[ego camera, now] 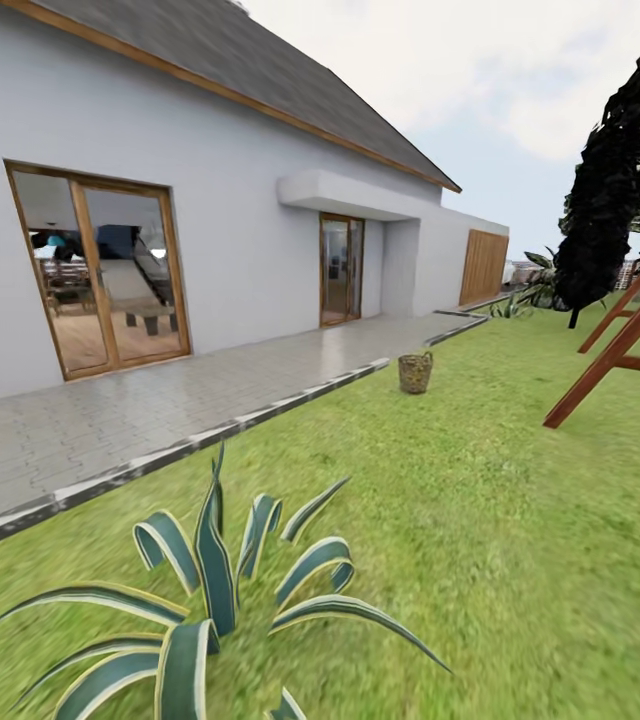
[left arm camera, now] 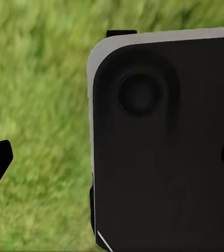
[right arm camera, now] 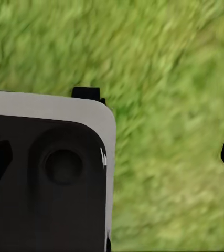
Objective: Take the three Easter eggs out of the wicker basket on the lawn in the garden, then place them on the lawn next to a single tree (choose any tree) so that all three eggs are next to the same tree and none are left in the basket.
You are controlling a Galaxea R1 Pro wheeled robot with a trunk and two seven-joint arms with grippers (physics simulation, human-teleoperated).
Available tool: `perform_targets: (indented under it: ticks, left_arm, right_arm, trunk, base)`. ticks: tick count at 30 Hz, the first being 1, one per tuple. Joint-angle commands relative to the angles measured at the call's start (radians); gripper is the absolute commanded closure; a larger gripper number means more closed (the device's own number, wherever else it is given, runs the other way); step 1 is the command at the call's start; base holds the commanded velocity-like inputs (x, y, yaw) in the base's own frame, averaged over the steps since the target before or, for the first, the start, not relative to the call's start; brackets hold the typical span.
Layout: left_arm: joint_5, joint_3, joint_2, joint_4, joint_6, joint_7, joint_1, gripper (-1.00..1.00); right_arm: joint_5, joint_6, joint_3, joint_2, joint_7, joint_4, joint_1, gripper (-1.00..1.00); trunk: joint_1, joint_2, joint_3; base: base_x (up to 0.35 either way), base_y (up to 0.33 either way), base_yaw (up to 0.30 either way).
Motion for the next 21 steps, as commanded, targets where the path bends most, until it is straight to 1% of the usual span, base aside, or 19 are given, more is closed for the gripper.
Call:
perform_targets:
  ticks: [1, 8, 21]
  left_arm:
    - [0.0, -0.001, 0.0, -0.002, 0.0, -0.001, 0.001, -1.0]
    - [0.001, -0.002, 0.0, -0.002, 0.0, -0.001, 0.001, -1.0]
    - [0.001, -0.002, 0.0, -0.002, 0.0, -0.001, 0.001, -1.0]
  right_arm:
    - [-0.001, -0.005, 0.006, 0.0, 0.0, 0.003, -0.001, -1.0]
    - [0.0, -0.005, 0.006, 0.0, 0.0, 0.003, -0.001, -1.0]
    - [0.001, -0.004, 0.007, 0.0, 0.0, 0.003, -0.001, -1.0]
  trunk:
    - [0.0, 0.0, -0.001]
    - [0.0, 0.0, -0.001]
    - [0.0, 0.0, -0.001]
  base:
    - [0.138, -0.28, 0.0]
    - [0.163, -0.263, 0.0]
    - [0.261, -0.206, 0.0]
